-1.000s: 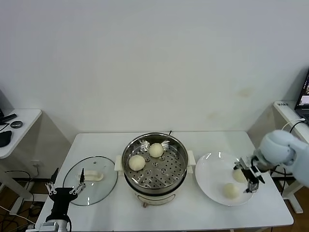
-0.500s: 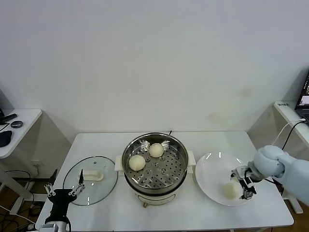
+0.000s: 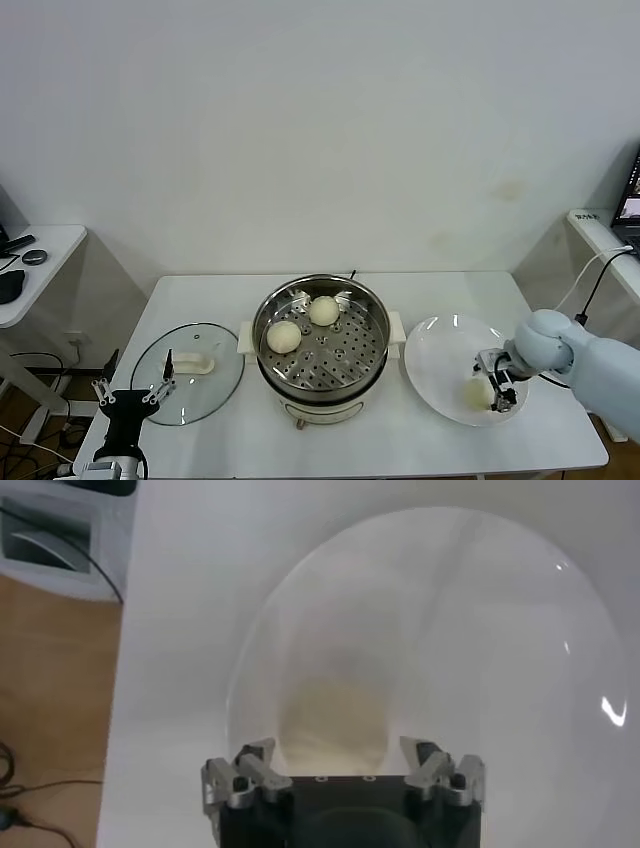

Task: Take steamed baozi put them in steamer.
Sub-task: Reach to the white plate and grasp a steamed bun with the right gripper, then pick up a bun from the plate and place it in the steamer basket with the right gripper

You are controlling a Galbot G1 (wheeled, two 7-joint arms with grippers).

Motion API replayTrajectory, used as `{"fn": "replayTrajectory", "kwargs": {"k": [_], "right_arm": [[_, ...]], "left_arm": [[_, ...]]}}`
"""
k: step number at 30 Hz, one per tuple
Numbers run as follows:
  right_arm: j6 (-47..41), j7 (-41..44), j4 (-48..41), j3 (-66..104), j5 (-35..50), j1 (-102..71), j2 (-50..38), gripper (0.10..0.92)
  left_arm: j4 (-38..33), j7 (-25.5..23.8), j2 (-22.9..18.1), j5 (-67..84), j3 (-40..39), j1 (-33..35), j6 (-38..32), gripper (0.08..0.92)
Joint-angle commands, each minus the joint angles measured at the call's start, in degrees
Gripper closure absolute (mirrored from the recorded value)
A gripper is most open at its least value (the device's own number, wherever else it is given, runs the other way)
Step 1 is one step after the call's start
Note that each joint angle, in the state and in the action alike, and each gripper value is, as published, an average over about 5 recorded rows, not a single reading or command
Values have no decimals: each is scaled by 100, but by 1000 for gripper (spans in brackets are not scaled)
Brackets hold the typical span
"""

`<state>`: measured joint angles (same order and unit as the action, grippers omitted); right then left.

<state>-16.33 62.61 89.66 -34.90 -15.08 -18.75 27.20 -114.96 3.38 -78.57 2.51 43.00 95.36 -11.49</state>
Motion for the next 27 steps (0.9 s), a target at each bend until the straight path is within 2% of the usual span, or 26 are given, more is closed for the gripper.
{"fn": "replayTrajectory", "kwargs": {"k": [1, 9, 17, 22, 27], "right_arm": [[-69, 9, -70, 66, 9, -80, 73, 415], [-74, 328, 58, -152, 336, 656, -14, 499], [114, 1191, 94, -643, 1182, 2780, -17, 508], [408, 1583, 25, -1135, 1770, 4418, 419, 508], [626, 1554, 63, -1623, 2280, 5501, 1139, 508]], "left_arm": [[-3, -1, 2, 5, 3, 4, 1, 177], [-32, -3, 1, 8, -12, -12, 4, 177], [-84, -5, 44, 57, 15, -32, 10, 177], [-96, -6, 81, 96, 54, -33, 7, 177], [-107, -4, 92, 113, 78, -45, 8, 177]]}}
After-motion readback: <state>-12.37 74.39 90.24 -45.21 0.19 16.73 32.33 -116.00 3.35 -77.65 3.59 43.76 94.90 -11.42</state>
